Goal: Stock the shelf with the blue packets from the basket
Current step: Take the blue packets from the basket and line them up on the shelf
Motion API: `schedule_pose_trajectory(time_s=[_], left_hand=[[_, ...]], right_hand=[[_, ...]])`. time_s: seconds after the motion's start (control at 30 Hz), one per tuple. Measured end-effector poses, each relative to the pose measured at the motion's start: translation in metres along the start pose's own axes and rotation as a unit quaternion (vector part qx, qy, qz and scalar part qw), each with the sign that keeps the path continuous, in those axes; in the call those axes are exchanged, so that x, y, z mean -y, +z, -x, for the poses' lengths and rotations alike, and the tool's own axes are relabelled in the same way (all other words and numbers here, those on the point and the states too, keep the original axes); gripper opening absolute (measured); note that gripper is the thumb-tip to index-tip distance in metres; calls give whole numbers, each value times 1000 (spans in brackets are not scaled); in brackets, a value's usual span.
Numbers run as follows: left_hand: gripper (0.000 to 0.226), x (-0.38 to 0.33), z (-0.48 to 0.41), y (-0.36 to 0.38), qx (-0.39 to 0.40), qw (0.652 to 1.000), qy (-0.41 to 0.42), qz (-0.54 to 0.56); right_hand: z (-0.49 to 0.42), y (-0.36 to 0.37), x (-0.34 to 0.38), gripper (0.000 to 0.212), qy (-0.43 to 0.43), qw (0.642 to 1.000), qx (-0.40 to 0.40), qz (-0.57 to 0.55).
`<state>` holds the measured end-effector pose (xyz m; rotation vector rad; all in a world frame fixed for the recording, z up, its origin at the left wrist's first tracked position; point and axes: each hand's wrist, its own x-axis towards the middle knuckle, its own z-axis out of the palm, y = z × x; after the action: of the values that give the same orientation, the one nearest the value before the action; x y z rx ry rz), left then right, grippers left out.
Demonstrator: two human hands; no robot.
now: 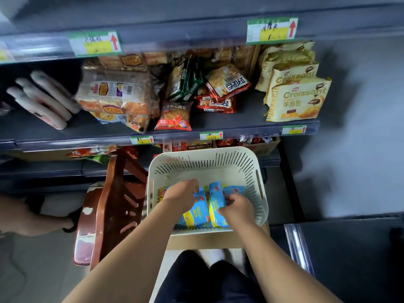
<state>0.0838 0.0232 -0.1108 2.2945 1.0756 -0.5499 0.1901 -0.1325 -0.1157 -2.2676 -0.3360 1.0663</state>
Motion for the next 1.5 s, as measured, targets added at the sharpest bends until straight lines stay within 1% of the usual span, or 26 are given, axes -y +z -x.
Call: schedule_pose_trajectory(time_s=[0.03,0.1,0.17,0.23,0.27,0.33,0.37,0.4,0.43,0.47,0.57,0.63,0.67,0.73,0.8,0.87,1.0,1.13,1.2,1.27,1.33,1.37,1.47,1.5], left_hand=[[24,2,2,-3,-12,999,-4,34],[18,5,11,-11,-54,993,-14,108],[17,6,23,-21,-120,978,-23,172],[24,5,42,-35,-183,951,-46,244],[22,5,51,-41,-210,935,-51,281],[9,7,70,-55,-242,899,-45,363],[5,7,79,-63,-249,876,-34,412],[6,7,89,-72,-251,854,-21,456],[6,7,98,-80,-249,839,-8,484],[5,6,108,-88,-247,832,8,497],[5,8,135,-107,-234,820,55,519],[5,12,149,-113,-221,825,82,514],[5,14,156,-115,-209,830,95,508],[5,13,171,-119,-183,837,125,500],[5,8,185,-124,-155,843,161,489],[5,-2,198,-125,-125,840,186,495],[6,-44,226,-119,-52,807,235,539],[13,-106,256,-110,14,779,312,545],[3,-141,274,-103,44,769,352,532],[22,-179,294,-92,65,766,382,513],[27,-216,321,-77,97,764,412,488],[25,-233,336,-68,114,762,427,474],[5,-288,382,-41,147,753,460,446],[8,-308,398,-32,154,749,473,438]], right_hand=[[1,-4,1,11,4,999,-9,-38],[9,-17,13,15,20,986,-30,-160],[20,-35,28,19,36,946,-39,-320],[35,-51,45,15,31,902,-18,-431],[42,-58,52,14,18,888,-8,-459],[58,-68,65,17,-16,874,1,-485],[68,-72,71,17,-33,870,2,-493],[77,-73,75,16,-49,867,4,-496],[88,-74,80,17,-67,865,11,-497],[97,-74,84,21,-85,866,17,-493],[131,-71,90,43,-128,879,20,-459],[154,-67,89,55,-144,893,-7,-426],[165,-65,88,54,-148,894,-28,-421],[187,-63,83,42,-152,882,-79,-438],[211,-63,80,33,-150,861,-134,-467],[237,-68,74,32,-156,834,-171,-501],[296,-92,59,23,-187,768,-223,-571],[349,-121,37,13,-210,721,-309,-584],[377,-139,20,14,-215,699,-353,-584],[408,-158,-2,14,-214,676,-386,-590],[440,-178,-27,16,-215,658,-422,-586],[456,-188,-41,16,-217,647,-444,-581],[502,-217,-85,16,-222,604,-510,-570],[519,-227,-100,16,-222,592,-525,-570]])
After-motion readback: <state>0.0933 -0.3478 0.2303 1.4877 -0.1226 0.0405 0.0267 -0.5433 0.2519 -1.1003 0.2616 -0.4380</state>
